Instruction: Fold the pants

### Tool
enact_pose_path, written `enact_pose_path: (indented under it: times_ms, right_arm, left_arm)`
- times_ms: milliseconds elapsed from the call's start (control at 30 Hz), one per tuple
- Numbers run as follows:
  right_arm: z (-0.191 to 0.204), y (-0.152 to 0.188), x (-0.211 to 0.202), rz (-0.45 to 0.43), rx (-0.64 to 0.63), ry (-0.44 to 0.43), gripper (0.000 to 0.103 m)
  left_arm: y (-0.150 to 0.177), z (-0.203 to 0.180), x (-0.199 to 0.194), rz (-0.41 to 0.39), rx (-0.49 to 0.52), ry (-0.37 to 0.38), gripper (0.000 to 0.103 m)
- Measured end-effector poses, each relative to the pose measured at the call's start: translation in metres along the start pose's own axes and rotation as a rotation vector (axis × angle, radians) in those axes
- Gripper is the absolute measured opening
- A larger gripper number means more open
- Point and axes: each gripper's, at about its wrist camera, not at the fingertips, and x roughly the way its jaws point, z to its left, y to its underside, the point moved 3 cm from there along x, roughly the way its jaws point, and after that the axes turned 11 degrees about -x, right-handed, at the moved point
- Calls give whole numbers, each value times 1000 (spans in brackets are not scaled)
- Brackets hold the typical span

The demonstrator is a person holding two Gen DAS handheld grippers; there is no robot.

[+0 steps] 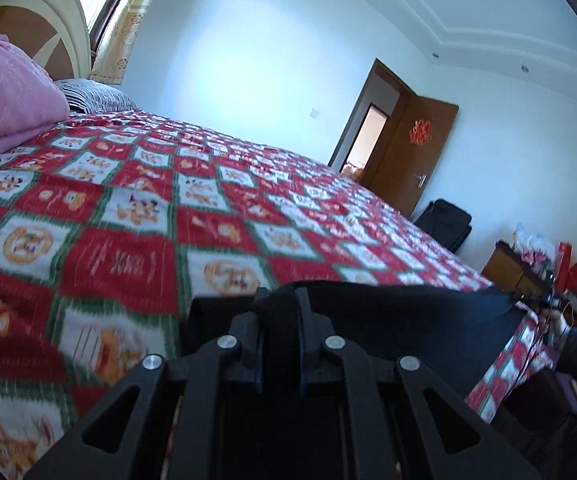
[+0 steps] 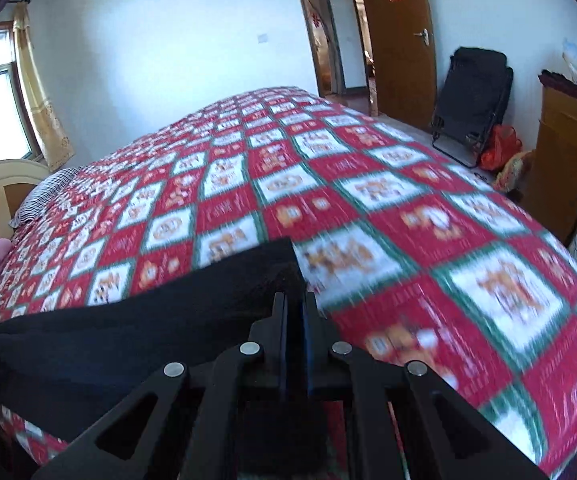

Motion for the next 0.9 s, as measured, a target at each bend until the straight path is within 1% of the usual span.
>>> enact_pose_path:
  times_ms: [33,100,133,167,233,267,300,333,400,433,500,633,700,767,800,833,867,900]
  right_arm:
    - [-2,5,-3,2,5,1,6]
    - [-5,10,-7,2,10,2,6]
    - [-6,12,-9,1,13,3,6]
    - [-7,14,-10,1,16,5,6]
    - [-8,16,-10,13,15,7,6]
    - [-8,17,-9,23,6,8,6]
    - [-8,18,-11,23,-4,12,7]
    - [-8,20,-13,22,-10,15,7]
    - [-10,23,-19,23,-10,11,7]
    - [-12,25,-22,24,-10,9,8]
    - [-15,29,-31,26,-27,38,14]
    - [-28,34,-48,38,-35,118,15]
    - [-35,36,-57,32,-21,128,15]
    - [-40,36,-70,10,-1,136,16]
    - [-39,35,-76,-2,7,138,18]
    - [-38,34,-80,-10,11,138,26]
    - [-32,31,-85,-22,11,128,32]
    - [-27,29,-88,-32,8,118,43]
  left_arm:
    - [2,1,-1,5,8,-8,14]
    - [6,0,-5,8,34,-27,18]
    - [7,1,-6,10,53,-41,19]
    - [9,0,-8,14,73,-54,22]
    - [14,-2,-11,14,130,-100,32]
    - [15,-1,-13,20,152,-130,40]
    - [18,2,-16,28,164,-145,45]
    - [20,4,-19,37,174,-161,47]
    - [24,9,-26,41,189,-187,59]
    - [26,11,-30,40,195,-202,62]
    - [31,16,-36,50,214,-240,73]
    - [40,31,-45,75,227,-306,76]
    - [42,40,-53,64,226,-364,76]
    - [42,50,-59,51,201,-400,76]
    - [43,56,-65,42,176,-423,76]
    - [43,60,-68,40,158,-433,76]
    - [44,62,-72,39,145,-433,76]
    - [45,63,-76,35,136,-439,76]
